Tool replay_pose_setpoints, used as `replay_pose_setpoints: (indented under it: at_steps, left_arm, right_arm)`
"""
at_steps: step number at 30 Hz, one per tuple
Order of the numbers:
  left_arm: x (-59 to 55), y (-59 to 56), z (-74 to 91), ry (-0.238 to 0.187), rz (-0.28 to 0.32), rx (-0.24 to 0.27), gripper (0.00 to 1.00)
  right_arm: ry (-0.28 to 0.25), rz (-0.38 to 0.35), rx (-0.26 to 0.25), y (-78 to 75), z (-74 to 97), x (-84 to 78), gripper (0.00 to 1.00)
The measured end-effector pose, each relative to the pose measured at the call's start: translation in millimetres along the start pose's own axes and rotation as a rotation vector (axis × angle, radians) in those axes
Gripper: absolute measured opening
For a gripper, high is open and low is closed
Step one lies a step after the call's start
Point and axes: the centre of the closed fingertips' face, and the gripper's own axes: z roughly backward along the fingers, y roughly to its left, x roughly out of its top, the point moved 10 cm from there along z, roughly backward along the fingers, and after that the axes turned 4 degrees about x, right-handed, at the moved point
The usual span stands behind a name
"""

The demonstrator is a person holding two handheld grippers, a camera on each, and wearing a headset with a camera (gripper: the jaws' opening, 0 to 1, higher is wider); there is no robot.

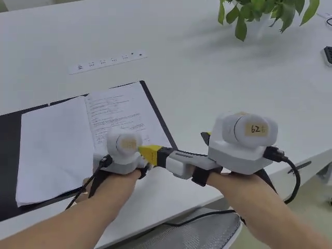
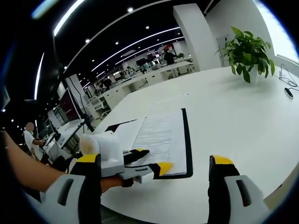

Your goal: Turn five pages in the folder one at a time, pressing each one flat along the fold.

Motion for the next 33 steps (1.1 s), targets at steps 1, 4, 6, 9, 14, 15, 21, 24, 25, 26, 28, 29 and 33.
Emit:
replay_pose_setpoints:
  at_steps: [1,4,6,9,14,15,21,24,25,26,28,29,33]
  left_arm:
    - [-3.0,1.2,1.0,-0.016,-0.010,-0.005,0.56]
    - [-7.4,4.2,2.4,-0.064,-0.016,-0.016,0.53]
    - [-9.1,7.5,2.2,-0.069,-0.013,-0.022,0.51]
    - [-9.3,10.2,0.2,-0.077,-0.020,-0.029,0.49]
    - [-12.5,14.1,-0.6,-0.103,-0.015,-0.032,0.45]
    - [-13.1,15.8,-0.1,-0.109,-0.013,-0.034,0.45]
    - [-14.3,26.7,-0.3,-0.130,-0.016,-0.027,0.34]
    - [-14.0,29.0,-0.1,-0.130,-0.013,-0.027,0.28]
    - [-14.0,30.2,0.5,-0.133,-0.013,-0.020,0.24]
    - [-14.4,29.2,0.8,-0.133,-0.019,-0.024,0.23]
    - [-15.6,35.5,1.3,-0.123,0.011,0.034,0.10]
    - [-15.0,35.6,-0.1,-0.132,0.002,-0.005,0.07]
    - [-15.8,33.8,-0.5,-0.134,-0.014,-0.013,0.07]
  right_arm:
    - [-0.004,-0.007,0.002,0.0,-0.2,0.1,0.96]
    - [-0.007,-0.006,0.003,-0.2,-0.5,0.2,0.95]
    - [-0.008,-0.006,0.005,0.0,-0.9,-0.3,0.95]
    - [-0.004,-0.008,0.007,-0.2,-1.5,-1.9,0.95]
    - [0.008,-0.011,0.006,-0.1,-3.2,-4.4,0.95]
    - [0.007,-0.011,0.006,0.0,-3.4,-4.7,0.95]
    - [0.021,-0.016,0.001,-2.1,-6.3,-6.8,0.95]
    - [0.024,-0.020,-0.002,-3.3,-10.1,-6.1,0.94]
    - [0.032,-0.019,-0.001,-3.4,-12.1,-6.2,0.94]
    - [0.033,-0.018,-0.001,-3.6,-13.5,-6.1,0.94]
    - [0.043,-0.020,0.005,-4.0,-16.9,-6.5,0.94]
    - [0.047,-0.022,0.005,-4.3,-18.2,-6.8,0.94]
    - [0.066,-0.021,0.011,-6.9,-25.5,-8.4,0.93]
